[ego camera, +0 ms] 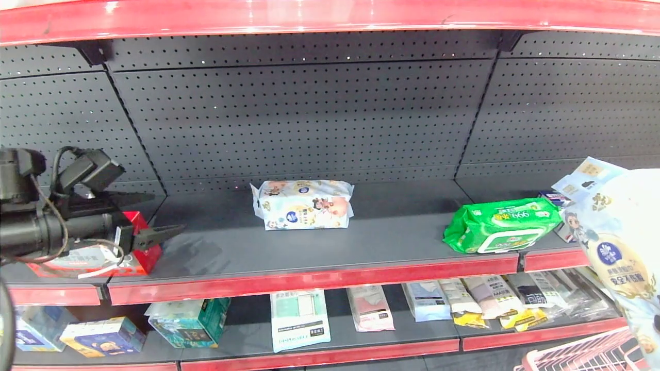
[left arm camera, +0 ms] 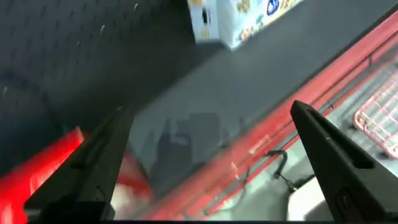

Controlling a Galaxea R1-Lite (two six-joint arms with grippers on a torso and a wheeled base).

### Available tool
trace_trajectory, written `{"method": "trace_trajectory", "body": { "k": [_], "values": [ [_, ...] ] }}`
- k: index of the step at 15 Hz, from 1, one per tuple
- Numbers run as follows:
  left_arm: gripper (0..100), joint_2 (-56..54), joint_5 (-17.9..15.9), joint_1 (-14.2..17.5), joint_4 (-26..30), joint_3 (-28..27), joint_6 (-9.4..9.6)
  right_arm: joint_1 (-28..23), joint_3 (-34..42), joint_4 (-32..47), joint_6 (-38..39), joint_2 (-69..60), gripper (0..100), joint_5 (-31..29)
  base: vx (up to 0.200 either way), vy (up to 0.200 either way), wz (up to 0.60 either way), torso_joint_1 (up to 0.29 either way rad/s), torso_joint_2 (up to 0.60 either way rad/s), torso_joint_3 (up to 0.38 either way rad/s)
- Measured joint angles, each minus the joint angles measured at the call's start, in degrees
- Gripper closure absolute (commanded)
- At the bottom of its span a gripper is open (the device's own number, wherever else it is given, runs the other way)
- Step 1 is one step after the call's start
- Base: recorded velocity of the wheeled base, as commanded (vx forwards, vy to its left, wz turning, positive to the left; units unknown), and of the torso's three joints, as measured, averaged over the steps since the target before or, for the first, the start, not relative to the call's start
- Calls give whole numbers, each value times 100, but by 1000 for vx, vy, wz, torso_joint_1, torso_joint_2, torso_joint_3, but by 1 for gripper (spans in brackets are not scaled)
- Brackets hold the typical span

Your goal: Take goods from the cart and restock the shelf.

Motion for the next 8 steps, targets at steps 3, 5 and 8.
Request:
{"method": "trace_trajectory", "body": {
  "k": [3,5,8],
  "values": [
    [0,1025,-512,-311,480,-1081,230,0,5,-4,-207,-13,100,-59,0,0,0,0,0,0],
    [0,1615,-572,-496,547,-1632,252,0,33,-4,-361,-20,100,-61,0,0,0,0,0,0],
    [0,2258,-623,-805,571,-2227,265,0,57,-4,-394,-28,100,-135,0,0,0,0,0,0]
  ]
}}
